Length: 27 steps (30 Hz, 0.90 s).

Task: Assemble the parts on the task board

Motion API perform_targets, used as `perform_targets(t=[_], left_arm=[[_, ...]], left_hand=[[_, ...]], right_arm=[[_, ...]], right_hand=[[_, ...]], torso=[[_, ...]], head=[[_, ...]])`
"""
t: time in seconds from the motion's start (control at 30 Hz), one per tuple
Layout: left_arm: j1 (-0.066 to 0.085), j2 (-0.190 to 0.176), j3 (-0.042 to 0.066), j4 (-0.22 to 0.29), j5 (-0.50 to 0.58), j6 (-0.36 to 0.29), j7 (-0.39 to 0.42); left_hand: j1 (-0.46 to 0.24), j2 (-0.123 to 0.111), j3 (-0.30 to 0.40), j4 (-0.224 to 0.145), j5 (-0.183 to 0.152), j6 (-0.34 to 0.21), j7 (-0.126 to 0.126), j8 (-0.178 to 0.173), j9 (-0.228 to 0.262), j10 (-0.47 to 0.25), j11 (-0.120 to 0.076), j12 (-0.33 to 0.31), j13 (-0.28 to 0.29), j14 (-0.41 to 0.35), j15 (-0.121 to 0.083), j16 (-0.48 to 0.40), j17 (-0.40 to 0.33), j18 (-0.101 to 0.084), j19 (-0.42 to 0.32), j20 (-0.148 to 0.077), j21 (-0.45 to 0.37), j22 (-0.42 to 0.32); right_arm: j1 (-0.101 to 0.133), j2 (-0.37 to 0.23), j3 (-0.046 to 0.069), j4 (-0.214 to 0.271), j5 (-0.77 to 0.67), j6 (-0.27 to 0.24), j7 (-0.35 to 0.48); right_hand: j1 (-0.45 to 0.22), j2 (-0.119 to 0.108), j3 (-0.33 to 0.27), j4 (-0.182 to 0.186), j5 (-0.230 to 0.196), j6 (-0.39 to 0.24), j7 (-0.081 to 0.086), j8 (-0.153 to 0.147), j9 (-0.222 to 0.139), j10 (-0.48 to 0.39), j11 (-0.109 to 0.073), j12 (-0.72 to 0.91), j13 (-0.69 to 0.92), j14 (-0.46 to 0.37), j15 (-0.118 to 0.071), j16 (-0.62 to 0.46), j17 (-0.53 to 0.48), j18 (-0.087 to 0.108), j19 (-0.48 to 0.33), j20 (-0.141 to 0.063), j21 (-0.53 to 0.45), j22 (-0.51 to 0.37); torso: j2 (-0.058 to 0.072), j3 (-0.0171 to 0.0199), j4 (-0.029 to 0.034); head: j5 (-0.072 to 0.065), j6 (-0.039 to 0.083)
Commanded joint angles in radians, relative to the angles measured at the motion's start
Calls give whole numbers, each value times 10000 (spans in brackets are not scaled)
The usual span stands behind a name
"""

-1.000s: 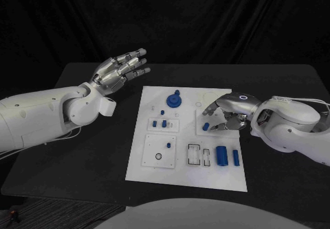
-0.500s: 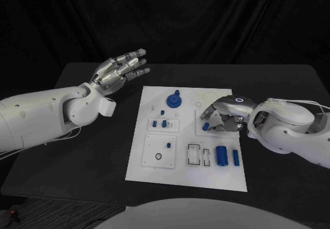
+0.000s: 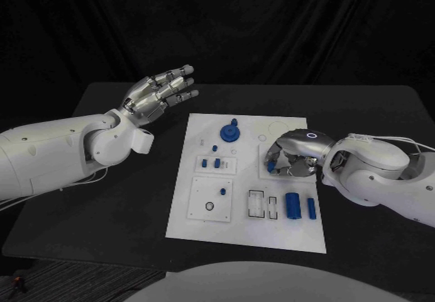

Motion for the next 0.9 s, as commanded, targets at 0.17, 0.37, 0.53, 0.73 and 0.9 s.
perform_targets(t=[0.17,0.37,0.53,0.73,0.9], left_arm=[[-21,14,10,14,64,185,377],[-28,17,10,17,64,221,286],[-31,28,10,4,64,230,225],[-34,64,10,-14,64,258,138],[-35,96,10,-34,64,265,78]], left_hand=[[0,131,101,-72,64,38,74,59,24,29,80,64,18,2,31,39,3,-61,79,6,33,-43],[27,166,180,-138,97,166,124,109,42,56,137,115,26,-2,32,46,4,-82,77,5,27,-73],[40,173,213,-169,119,189,141,122,45,62,155,126,27,-3,32,49,4,-88,80,5,27,-80],[53,187,255,-204,152,211,158,135,47,72,176,147,30,-1,34,55,6,-97,82,5,26,-91],[59,207,290,-224,178,213,172,140,46,73,191,149,29,-5,37,55,5,-104,80,6,24,-104]], right_arm=[[-43,-86,-10,76,16,-1000,287],[87,-293,-8,330,164,-1336,300],[445,-434,-7,614,942,-1374,283],[1066,-474,-6,984,1623,-1485,269],[1360,-227,-6,1123,2367,-1010,252]], right_hand=[[243,164,293,-190,-205,938,-232,399,332,745,-234,-219,2,324,-250,62,102,-24,91,-196,307,131],[435,270,432,-459,-401,1279,-262,517,510,1118,-351,-316,17,358,-354,60,133,-55,147,-308,515,233],[356,261,440,-482,-529,1344,-297,503,577,1245,-375,-412,14,370,-374,45,126,-66,159,-334,538,268],[309,253,446,-475,-558,1388,-323,507,616,1289,-387,-462,11,378,-383,46,139,-64,163,-343,518,275],[235,250,463,-451,-559,1384,-342,476,656,1296,-386,-565,-5,382,-389,26,114,-62,170,-353,477,280]], torso=[[1,1,-4],[0,6,-5],[-1,0,-1],[1,0,-1],[-1,-1,-2]], head=[[43,-2],[76,-2],[71,-2],[71,-2],[47,-2]])
